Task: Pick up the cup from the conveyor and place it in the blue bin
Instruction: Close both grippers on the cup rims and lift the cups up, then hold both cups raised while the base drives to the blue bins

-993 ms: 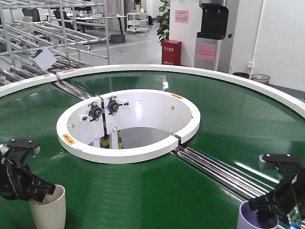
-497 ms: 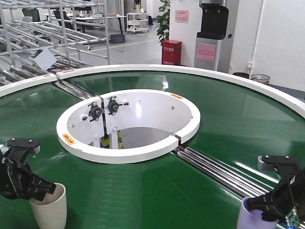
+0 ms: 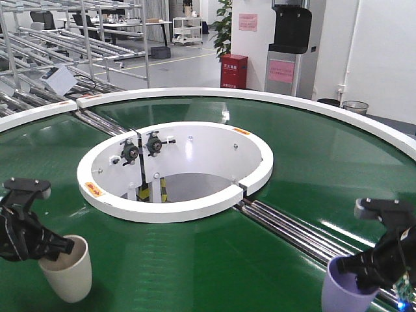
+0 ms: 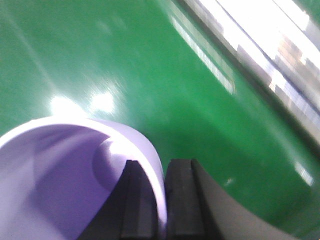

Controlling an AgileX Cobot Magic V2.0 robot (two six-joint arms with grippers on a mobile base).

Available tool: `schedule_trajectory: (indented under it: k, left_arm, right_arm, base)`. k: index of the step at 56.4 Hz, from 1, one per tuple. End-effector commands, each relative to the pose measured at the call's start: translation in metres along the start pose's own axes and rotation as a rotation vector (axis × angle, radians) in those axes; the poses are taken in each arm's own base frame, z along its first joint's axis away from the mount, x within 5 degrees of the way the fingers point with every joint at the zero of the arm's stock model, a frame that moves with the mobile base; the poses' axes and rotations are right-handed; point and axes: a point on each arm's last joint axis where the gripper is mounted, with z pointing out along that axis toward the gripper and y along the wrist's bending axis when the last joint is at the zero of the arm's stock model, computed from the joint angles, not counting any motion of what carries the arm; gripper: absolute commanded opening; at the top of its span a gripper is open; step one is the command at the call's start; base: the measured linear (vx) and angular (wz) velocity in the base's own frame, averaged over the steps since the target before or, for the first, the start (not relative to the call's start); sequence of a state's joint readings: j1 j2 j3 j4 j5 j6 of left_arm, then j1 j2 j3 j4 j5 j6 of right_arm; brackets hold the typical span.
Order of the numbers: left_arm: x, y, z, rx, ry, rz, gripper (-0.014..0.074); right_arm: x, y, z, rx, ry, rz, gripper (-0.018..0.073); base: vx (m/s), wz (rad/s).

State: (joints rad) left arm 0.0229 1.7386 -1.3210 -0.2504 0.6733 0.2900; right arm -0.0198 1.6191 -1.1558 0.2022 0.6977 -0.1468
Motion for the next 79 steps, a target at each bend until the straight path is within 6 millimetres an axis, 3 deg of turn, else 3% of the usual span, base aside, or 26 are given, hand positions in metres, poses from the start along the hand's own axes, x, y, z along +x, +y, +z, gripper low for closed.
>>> schedule_trajectory:
  k: [1, 16, 31, 39, 44, 50, 55, 79]
  left_arm:
    - [-0.024, -0.008, -0.052, -0.014, -0.214, 0.009, 0.0057]
    - [-0.028, -0.023, -0.109, -0.001, -0.368, 0.025, 0.0020]
    - [-0.019, -0.059, -0.179, 0.062, -0.533, 0.100, 0.0000]
    - [-0.005, -0.066, -0.232, 0.063, -0.668, 0.125, 0.0000]
    - [0.008, -0.069, -0.270, 0.045, -0.788, 0.156, 0.0000]
    - [0.019, -0.071, -0.295, 0.038, -0.870, 0.161, 0.0000]
    - [0.024, -0.070, -0.302, 0.020, -0.878, 0.178, 0.0000]
    - [0.027, -0.071, -0.297, 0.020, -0.820, 0.193, 0.0000]
  right_arm:
    - [-0.019, 0.007, -0.048, -0.014, -0.233, -0.013, -0.0010]
    - [-0.020, 0.025, -0.114, -0.042, -0.476, -0.051, -0.0010]
    - [-0.020, 0.075, -0.179, -0.174, -0.698, -0.145, -0.0010]
    - [-0.019, 0.077, -0.221, -0.168, -0.817, -0.157, -0.0010]
    - [-0.013, 0.076, -0.235, -0.161, -0.856, -0.169, -0.0010]
    - [-0.009, 0.075, -0.241, -0.163, -0.867, -0.172, -0.0010]
    - [-0.009, 0.075, -0.242, -0.168, -0.866, -0.168, -0.0010]
    - [-0.009, 0.075, -0.241, -0.168, -0.856, -0.168, -0.0010]
  base:
    - [0.00, 0.00]
    - [0.00, 0.00]
    - [0.00, 0.00]
    - [0.00, 0.00]
    - [0.00, 0.00]
    - [0.00, 0.00]
    - [0.00, 0.00]
    - [0.00, 0.00]
